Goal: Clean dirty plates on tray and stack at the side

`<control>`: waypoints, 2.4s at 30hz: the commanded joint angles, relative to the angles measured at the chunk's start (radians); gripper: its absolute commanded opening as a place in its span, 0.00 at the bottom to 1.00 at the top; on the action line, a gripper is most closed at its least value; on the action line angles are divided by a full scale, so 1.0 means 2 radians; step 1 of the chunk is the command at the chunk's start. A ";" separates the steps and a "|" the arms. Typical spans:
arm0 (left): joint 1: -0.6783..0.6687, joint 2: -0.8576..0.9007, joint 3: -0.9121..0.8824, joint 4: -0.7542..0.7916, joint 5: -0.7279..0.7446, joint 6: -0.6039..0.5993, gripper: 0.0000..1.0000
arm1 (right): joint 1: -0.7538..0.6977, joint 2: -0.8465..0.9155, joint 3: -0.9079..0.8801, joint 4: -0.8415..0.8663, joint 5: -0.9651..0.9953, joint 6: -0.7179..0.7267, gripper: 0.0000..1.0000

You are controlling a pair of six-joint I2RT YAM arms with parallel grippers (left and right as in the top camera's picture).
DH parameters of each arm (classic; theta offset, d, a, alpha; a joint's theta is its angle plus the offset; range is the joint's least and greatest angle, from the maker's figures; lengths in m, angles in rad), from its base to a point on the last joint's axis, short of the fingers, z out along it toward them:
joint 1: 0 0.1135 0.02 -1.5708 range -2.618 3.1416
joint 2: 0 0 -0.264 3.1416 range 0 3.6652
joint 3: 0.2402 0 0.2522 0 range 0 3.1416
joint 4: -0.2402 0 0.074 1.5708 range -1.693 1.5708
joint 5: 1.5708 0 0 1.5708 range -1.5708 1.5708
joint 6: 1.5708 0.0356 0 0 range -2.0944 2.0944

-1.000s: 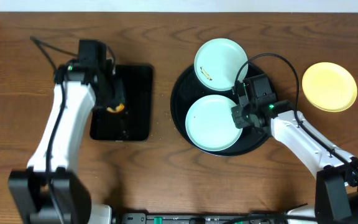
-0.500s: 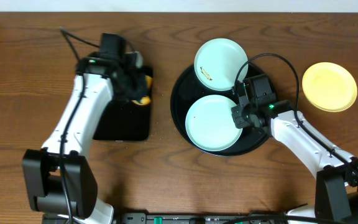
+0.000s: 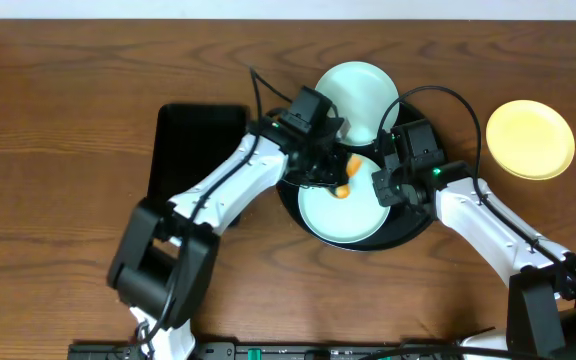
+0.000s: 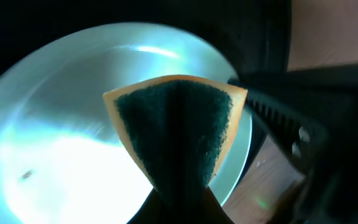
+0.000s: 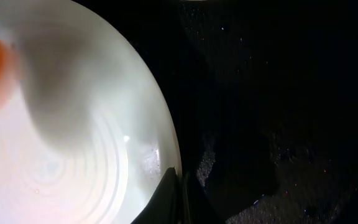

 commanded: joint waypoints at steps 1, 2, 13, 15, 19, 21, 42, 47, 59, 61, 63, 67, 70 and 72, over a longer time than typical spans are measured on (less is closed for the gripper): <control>-0.005 0.026 0.001 0.023 0.028 -0.055 0.07 | -0.002 -0.005 -0.003 -0.001 -0.001 0.007 0.01; -0.003 0.029 0.001 0.024 0.026 -0.064 0.08 | -0.002 -0.005 -0.003 -0.001 -0.001 0.007 0.01; 0.004 0.054 0.001 -0.037 -0.035 -0.086 0.07 | -0.002 -0.005 -0.003 -0.002 -0.001 0.007 0.01; 0.011 0.054 0.001 -0.048 -0.043 -0.086 0.07 | -0.003 -0.005 -0.003 -0.002 -0.001 0.007 0.01; 0.028 0.054 0.001 -0.058 -0.047 -0.086 0.07 | -0.002 -0.005 -0.003 -0.003 -0.001 0.007 0.01; 0.034 0.054 0.001 -0.069 -0.048 -0.086 0.07 | -0.003 -0.005 -0.003 -0.003 -0.001 0.007 0.01; 0.038 0.054 0.000 -0.169 -0.047 -0.078 0.07 | -0.003 -0.005 -0.003 -0.004 -0.001 0.007 0.01; 0.038 0.031 0.007 -0.174 -0.041 -0.076 0.07 | -0.003 -0.005 -0.003 -0.004 -0.001 0.007 0.01; 0.084 -0.158 0.021 -0.237 -0.168 -0.032 0.07 | -0.003 -0.005 -0.003 -0.004 -0.001 0.007 0.01; 0.126 -0.157 0.020 -0.263 -0.206 -0.013 0.07 | -0.002 -0.005 -0.003 -0.004 -0.001 0.007 0.01; 0.173 -0.145 0.016 -0.264 -0.250 -0.006 0.07 | -0.002 -0.005 -0.003 -0.004 -0.001 0.007 0.01; 0.235 -0.103 0.015 -0.243 -0.270 0.010 0.07 | -0.003 -0.005 -0.003 -0.004 -0.001 0.007 0.01; 0.257 -0.058 0.015 -0.223 -0.270 0.010 0.08 | -0.003 -0.005 -0.004 -0.004 0.000 0.013 0.12; 0.264 -0.023 0.015 -0.200 -0.270 0.025 0.08 | -0.003 -0.004 -0.010 0.002 0.000 0.019 0.21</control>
